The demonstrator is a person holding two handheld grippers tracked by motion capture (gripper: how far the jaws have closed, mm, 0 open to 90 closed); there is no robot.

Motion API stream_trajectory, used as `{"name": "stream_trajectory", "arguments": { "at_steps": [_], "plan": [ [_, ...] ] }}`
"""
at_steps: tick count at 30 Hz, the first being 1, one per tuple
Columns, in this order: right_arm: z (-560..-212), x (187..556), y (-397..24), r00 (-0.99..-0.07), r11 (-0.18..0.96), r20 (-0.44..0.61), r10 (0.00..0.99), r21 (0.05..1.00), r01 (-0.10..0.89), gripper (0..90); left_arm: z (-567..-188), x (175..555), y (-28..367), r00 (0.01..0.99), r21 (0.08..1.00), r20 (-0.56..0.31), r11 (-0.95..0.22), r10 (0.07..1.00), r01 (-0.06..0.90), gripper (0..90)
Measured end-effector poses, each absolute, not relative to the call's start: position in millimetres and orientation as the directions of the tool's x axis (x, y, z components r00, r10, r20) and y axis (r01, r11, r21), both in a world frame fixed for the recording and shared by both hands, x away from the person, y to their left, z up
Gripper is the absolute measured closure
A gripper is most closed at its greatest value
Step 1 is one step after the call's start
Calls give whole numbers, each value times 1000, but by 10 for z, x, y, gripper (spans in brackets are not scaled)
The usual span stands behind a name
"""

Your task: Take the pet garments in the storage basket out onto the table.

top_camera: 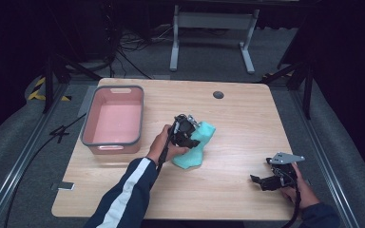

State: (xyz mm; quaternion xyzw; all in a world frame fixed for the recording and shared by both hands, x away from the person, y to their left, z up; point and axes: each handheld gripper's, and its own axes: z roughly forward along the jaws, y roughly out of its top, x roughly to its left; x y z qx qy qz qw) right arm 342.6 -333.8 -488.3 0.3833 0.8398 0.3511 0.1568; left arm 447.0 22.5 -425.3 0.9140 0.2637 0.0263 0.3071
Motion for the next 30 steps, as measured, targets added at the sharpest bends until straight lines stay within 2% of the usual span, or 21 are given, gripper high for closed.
{"name": "stream_trajectory", "arguments": {
  "at_steps": [18,20,23,24,26,30],
  "plan": [
    [-4883,3426,-3338,-657,460,6,754,710,534,6,-4548,4379,-24,877,520,-72,-732,476,440,649],
    [-4883,3426,-3338,-657,460,5,754,710,533,6,-4542,4374,-29,877,512,-74,-736,475,442,621],
    [-4883,3426,-3338,-657,460,6,754,710,534,6,-4538,4369,-34,878,513,-68,-738,473,438,529],
    [-4883,3426,-3338,-657,460,6,754,710,534,6,-4536,4362,-36,876,523,-63,-732,477,437,529],
    [-4883,3426,-3338,-657,460,6,754,710,534,6,-4500,4349,-27,880,530,-70,-730,470,432,446],
    [-4883,3426,-3338,-657,460,6,754,710,534,6,-4418,4315,-9,880,575,-69,-702,469,419,357]
  ]
}}
